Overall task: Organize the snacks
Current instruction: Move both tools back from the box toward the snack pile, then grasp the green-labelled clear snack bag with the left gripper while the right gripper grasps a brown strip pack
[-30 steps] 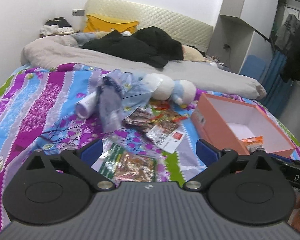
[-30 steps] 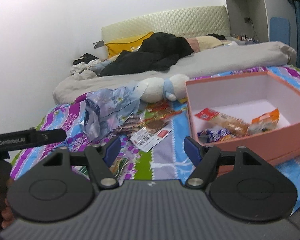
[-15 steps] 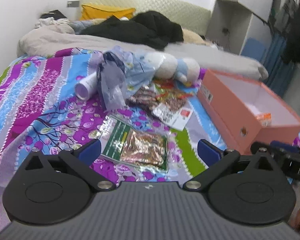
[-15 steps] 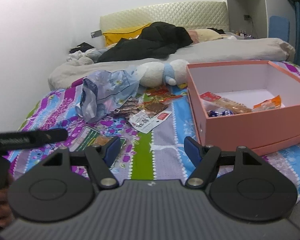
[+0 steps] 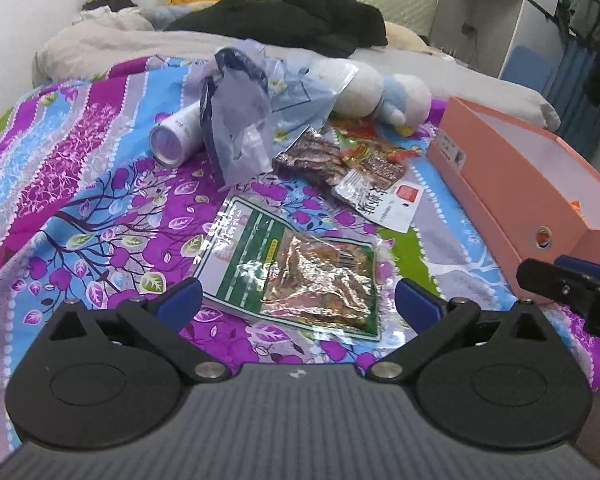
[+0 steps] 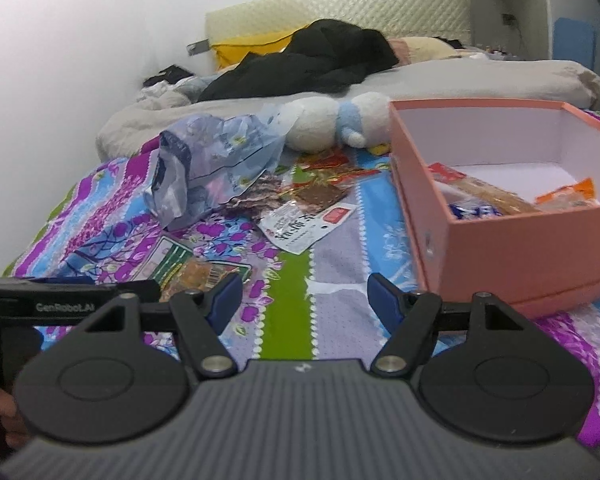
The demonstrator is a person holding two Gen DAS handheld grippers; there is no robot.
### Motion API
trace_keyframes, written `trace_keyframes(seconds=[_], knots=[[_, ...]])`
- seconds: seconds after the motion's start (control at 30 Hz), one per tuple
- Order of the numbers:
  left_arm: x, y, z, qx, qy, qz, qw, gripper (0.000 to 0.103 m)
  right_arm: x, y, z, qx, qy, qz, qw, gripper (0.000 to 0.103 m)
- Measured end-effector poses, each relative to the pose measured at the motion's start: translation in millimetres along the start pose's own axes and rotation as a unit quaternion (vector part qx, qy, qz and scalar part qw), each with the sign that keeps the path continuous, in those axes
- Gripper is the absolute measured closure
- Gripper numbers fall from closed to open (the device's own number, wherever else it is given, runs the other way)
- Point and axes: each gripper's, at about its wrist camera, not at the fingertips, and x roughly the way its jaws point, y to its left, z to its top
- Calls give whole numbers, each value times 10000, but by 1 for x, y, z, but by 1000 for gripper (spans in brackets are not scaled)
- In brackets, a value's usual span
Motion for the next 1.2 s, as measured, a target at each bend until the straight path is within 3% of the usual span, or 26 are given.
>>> trace_keyframes(seconds=[0.33,0.57,0.7,0.9,1.03,1.2], knots=[[31,7,9,348,123,-175,9992,0,52,10,16,-129,267,177,9994,34],[56,8,14,534,185,-589,9967,0,91,6,28,49,373,144,9992,34],[64,8,16,592,26,-878,9944,0,110,8,36,-158,326,-50,9993,34],[87,3,16,745,301,-961,9921,1,147,-5,40,132,598,-103,9981,35],[96,-5,15,939,421,-817,9913,1,173,-14,36,315,827,-124,9960,38],[103,-2,17,722,448,-745,9936,5,190,-14,37,122,850,-102,9963,41]])
